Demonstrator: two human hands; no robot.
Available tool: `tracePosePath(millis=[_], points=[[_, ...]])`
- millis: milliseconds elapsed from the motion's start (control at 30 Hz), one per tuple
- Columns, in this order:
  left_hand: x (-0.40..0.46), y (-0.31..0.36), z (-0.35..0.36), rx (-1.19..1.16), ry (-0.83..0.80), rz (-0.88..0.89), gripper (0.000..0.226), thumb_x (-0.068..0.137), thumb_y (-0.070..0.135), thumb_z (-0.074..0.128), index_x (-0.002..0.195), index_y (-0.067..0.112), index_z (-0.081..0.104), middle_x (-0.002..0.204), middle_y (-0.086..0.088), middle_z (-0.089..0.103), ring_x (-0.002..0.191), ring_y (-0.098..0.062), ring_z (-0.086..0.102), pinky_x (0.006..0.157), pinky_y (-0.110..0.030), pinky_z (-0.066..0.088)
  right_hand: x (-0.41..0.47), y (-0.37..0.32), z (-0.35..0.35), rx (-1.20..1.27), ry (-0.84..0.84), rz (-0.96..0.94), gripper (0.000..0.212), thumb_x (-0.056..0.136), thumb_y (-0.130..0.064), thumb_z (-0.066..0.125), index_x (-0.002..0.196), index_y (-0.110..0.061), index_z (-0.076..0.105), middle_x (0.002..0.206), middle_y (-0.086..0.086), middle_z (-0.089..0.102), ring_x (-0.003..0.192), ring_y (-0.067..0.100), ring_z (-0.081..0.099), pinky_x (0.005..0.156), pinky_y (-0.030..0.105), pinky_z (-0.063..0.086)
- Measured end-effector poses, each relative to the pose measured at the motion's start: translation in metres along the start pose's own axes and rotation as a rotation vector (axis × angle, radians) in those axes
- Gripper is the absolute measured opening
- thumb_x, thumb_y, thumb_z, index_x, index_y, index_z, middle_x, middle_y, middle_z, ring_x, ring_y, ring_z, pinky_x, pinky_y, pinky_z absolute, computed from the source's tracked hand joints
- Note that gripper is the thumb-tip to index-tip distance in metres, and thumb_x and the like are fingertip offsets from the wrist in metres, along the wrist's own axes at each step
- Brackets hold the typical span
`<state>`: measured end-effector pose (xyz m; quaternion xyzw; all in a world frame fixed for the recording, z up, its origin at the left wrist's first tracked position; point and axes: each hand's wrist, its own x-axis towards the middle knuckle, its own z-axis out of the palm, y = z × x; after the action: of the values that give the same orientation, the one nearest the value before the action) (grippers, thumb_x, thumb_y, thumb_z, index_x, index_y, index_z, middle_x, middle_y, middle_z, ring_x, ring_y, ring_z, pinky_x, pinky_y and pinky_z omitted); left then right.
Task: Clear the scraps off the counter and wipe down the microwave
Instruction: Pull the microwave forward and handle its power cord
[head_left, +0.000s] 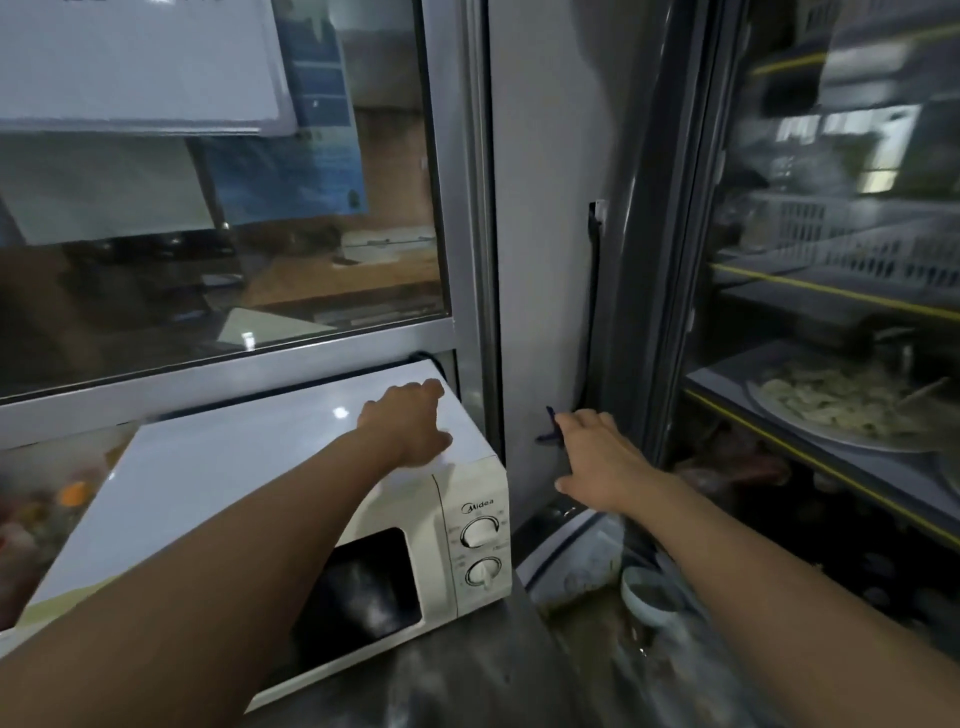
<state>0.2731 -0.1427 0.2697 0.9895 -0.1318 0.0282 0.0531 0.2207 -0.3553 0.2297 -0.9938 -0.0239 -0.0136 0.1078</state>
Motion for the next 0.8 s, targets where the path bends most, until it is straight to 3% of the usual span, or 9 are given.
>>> tracePosePath(millis=[200, 433, 800], points=[[0.063, -0.007, 0.021, -0.01, 0.015, -0.055, 0.059, 0.088, 0.036, 0.059, 0.139, 0.019, 0.035, 0.142, -0.005, 0.044, 0.128, -0.027, 0.042, 0.103, -0.045, 0.038, 0.081, 0.024, 0.029, 0.087, -0.016, -0.052, 0.062, 0.087, -0.024, 0.061, 0.14, -0.013, 0.03, 0.141, 0.009, 0.034, 0.131, 0.028, 0.027, 0.106, 0.041, 0.035], [0.133, -0.013, 0.039, -0.067, 0.092, -0.147, 0.053, 0.089, 0.034, 0.059, 0.136, 0.019, 0.042, 0.141, -0.003, 0.046, 0.129, -0.024, 0.043, 0.104, -0.044, 0.039, 0.185, 0.043, 0.073, 0.217, 0.009, -0.149, 0.048, 0.085, -0.024, 0.065, 0.126, -0.011, 0.043, 0.128, 0.012, 0.047, 0.119, 0.028, 0.042, 0.099, 0.041, 0.041], [0.207, -0.032, 0.063, -0.024, 0.176, -0.17, 0.04, 0.091, 0.031, 0.056, 0.128, 0.018, 0.05, 0.132, -0.004, 0.053, 0.12, -0.024, 0.049, 0.098, -0.042, 0.043, 0.3, 0.017, 0.147, 0.526, 0.003, -0.208, 0.063, 0.088, -0.029, 0.062, 0.139, -0.006, 0.035, 0.138, 0.015, 0.046, 0.126, 0.031, 0.044, 0.102, 0.038, 0.041]])
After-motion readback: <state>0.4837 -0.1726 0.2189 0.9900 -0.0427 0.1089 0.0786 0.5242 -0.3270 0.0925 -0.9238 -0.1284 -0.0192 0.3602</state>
